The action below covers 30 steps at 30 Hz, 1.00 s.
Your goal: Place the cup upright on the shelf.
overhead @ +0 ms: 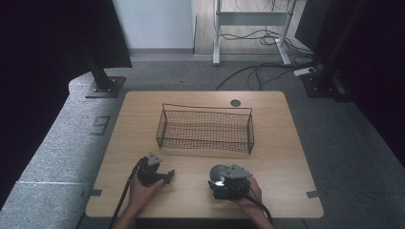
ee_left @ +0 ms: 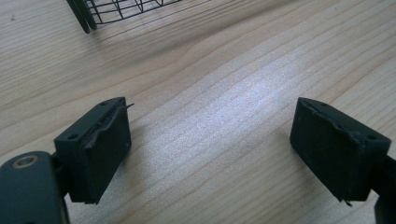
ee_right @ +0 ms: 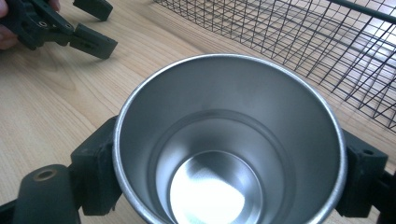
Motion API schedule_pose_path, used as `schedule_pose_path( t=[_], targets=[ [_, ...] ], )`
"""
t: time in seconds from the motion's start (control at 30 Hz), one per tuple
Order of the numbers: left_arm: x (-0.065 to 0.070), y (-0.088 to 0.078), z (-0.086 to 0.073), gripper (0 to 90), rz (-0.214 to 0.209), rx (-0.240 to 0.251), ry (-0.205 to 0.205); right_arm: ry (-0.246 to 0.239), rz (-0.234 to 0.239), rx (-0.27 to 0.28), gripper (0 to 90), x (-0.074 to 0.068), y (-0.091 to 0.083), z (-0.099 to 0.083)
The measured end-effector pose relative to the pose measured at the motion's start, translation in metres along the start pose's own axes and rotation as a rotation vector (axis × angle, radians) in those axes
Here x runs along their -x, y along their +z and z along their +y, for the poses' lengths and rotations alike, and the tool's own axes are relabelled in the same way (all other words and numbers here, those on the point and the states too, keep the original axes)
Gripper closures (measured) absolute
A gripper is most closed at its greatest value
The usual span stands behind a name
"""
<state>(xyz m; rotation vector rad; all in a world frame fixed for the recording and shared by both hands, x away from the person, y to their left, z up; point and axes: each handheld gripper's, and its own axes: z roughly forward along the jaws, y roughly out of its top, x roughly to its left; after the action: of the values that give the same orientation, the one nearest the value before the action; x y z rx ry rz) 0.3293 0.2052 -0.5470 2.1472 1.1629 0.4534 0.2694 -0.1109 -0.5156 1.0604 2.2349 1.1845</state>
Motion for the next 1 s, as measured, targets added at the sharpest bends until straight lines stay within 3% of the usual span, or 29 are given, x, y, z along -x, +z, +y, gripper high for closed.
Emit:
schedule_pose_path(
  t=[0.53,0.8,1.0],
  targets=[
    [0.000,0.000,0.000,12.3,-0.001,-0.001,0.000,0.035,0.020,0.073,15.2,0.010,-0.018,0.013],
    [0.000,0.000,0.000,12.4,-0.001,-0.001,0.000,0.026,0.055,0.092,15.4,0.016,-0.027,0.024],
    [0.000,0.000,0.000,12.5,0.000,0.000,0.001,0.007,0.054,0.107,15.5,0.017,-0.031,0.035]
  ],
)
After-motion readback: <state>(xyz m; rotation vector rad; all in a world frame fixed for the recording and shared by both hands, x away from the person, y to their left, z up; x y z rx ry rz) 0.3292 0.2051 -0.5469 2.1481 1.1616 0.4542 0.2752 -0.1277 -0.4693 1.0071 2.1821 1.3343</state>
